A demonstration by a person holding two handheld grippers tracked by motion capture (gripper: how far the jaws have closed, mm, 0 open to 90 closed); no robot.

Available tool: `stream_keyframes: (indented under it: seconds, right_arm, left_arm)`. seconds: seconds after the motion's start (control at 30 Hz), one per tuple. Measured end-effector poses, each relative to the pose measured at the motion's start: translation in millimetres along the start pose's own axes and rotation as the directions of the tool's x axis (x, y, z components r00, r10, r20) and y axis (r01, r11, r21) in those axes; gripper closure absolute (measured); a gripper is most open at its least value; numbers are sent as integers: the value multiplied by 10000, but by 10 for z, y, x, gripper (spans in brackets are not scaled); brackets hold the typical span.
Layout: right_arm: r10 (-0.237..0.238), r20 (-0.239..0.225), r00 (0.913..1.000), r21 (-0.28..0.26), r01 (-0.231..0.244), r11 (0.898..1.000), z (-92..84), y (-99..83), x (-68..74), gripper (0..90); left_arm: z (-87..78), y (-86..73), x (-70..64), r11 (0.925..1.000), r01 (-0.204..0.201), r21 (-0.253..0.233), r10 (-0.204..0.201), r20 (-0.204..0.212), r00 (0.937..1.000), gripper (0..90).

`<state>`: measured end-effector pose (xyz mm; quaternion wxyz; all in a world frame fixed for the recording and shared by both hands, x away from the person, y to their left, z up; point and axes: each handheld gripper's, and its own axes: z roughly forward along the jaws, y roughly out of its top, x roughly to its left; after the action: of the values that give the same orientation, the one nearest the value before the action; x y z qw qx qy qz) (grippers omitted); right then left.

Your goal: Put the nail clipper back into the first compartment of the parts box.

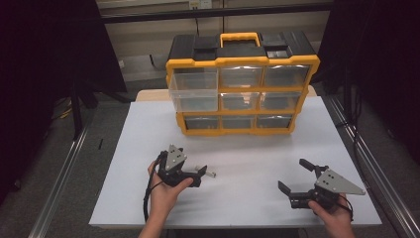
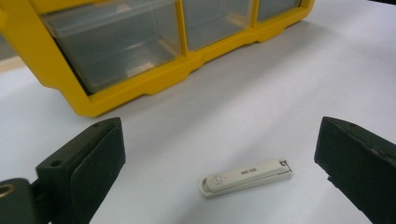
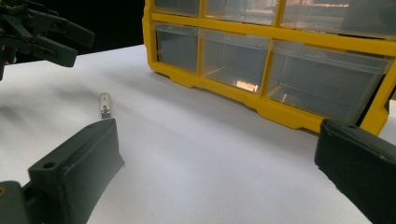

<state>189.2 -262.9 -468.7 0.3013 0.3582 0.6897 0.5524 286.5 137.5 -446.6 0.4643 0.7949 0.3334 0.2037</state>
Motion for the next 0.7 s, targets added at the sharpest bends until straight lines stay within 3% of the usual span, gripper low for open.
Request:
stream_keyframes:
  seconds: [0.23, 0.5, 0.7]
  right_arm:
    - [12, -24, 10000, -4, -12, 10000, 2, -2, 0, 0]
    - [5, -16, 10000, 6, -5, 10000, -5, -3, -4, 0]
    - [-18, -14, 10000, 29, 18, 10000, -4, -2, 1, 0]
  left_arm:
    - [85, 19, 10, 9960, 604, 661, -634, 447, 9970, 19]
    - [159, 25, -1, 9899, 494, 1329, -574, 570, 9967, 26]
    - [228, 13, 23, 9839, 514, 1712, -690, 987, 9927, 62]
